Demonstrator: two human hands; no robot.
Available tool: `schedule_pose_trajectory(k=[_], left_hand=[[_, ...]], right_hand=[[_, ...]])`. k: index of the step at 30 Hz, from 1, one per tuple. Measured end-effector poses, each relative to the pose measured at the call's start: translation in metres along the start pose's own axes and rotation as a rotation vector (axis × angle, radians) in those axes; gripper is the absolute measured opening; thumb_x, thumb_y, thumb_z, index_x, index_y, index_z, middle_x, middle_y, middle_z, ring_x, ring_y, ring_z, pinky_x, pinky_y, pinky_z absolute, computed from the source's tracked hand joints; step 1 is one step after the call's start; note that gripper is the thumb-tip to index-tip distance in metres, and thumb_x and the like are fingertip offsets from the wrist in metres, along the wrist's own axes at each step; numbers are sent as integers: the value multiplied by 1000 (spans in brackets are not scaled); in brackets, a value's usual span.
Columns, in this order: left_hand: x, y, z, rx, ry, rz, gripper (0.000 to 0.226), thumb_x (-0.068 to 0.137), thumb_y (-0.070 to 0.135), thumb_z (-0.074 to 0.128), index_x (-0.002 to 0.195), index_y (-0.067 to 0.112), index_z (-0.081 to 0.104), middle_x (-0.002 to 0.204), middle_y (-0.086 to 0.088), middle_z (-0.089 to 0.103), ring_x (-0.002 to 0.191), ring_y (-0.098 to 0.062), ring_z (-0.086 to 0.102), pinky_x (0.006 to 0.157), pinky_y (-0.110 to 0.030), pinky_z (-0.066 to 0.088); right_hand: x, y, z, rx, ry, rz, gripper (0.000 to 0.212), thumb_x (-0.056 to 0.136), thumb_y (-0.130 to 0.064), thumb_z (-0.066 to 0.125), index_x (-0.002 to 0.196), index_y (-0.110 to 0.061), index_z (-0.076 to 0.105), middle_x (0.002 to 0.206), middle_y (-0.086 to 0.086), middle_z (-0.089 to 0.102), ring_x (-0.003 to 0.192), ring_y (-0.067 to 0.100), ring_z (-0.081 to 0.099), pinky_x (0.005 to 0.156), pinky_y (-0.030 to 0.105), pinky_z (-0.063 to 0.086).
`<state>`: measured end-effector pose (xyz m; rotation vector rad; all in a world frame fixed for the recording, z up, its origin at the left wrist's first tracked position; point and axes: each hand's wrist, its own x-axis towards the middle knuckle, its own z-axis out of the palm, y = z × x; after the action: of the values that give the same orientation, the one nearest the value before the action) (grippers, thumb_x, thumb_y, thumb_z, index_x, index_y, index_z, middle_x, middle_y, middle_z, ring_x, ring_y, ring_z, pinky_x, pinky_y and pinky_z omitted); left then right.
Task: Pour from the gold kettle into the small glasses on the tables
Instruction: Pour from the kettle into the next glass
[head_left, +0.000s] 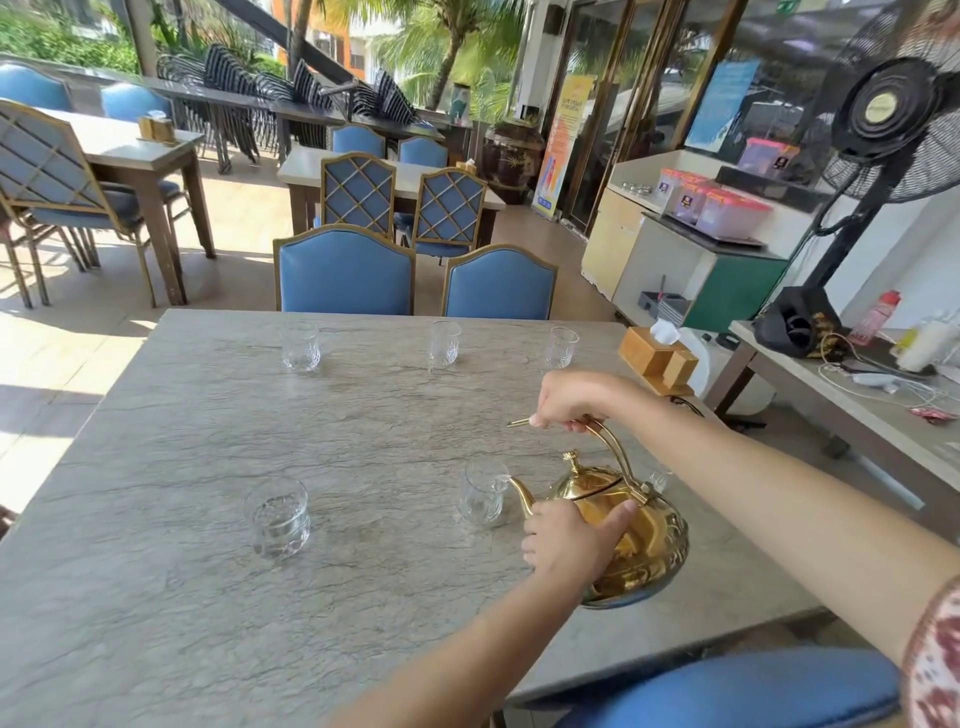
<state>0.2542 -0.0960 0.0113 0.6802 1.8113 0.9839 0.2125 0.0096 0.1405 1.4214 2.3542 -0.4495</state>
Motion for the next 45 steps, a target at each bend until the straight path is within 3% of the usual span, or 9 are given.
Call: schedule_pose_trajectory(k=[3,8,11,15,23,26,33,45], left_hand=[[1,1,0,-8,-5,0,176,6,109,35,137,-7,57,137,-27,66,128,-47,62,109,-59,51],[1,2,2,-21,1,7,185,-7,109,25,134,-4,58,134,-25,67,126,-44,64,107,-58,53],[-5,5,-1,-17,2,11,167,9,107,38,134,-2,58,134,-23,67,125,-42,64,107,-57,53],[-9,9,-3,3,3,12,156,20,95,41,137,-6,56,137,-24,64,128,-42,61,108,-57,51],[-13,12,-6,-19,12,10,146,22,93,47,133,-1,59,134,-21,64,125,-40,63,107,-55,52],[-12,13,-7,-27,9,3,147,22,93,48,134,-2,57,135,-20,63,126,-40,62,107,-55,53],[-7,13,-8,-42,-6,-8,111,63,79,72,137,-1,52,139,-19,56,131,-40,56,110,-53,51],[-11,21,-17,-48,-23,-2,102,72,74,73,139,1,49,140,-18,55,133,-38,55,112,-51,49]], right_hand=[[1,-1,-2,-16,-28,2,19,90,-21,59,94,-3,65,72,11,54,64,25,48,60,32,42],[1,-4,-6,-25,-53,9,18,92,-20,59,99,-4,65,64,7,50,52,17,44,52,27,39],[2,-4,-7,-14,-61,27,25,91,-17,60,108,1,64,63,7,49,50,17,43,50,26,39],[3,-5,-8,3,-63,33,25,92,-16,60,110,1,64,63,7,49,49,16,43,49,26,39],[4,-7,-9,14,-78,57,15,94,-18,59,86,-6,61,63,6,47,48,14,41,47,25,37],[4,-7,-9,16,-86,67,15,94,-18,58,96,-5,64,64,6,46,48,14,41,47,25,37],[4,-10,-11,11,-88,53,23,95,-17,57,107,0,65,63,6,47,48,14,41,48,25,37],[9,-14,-16,-6,-94,74,23,93,-13,58,109,2,65,61,6,46,47,13,40,48,24,37]])
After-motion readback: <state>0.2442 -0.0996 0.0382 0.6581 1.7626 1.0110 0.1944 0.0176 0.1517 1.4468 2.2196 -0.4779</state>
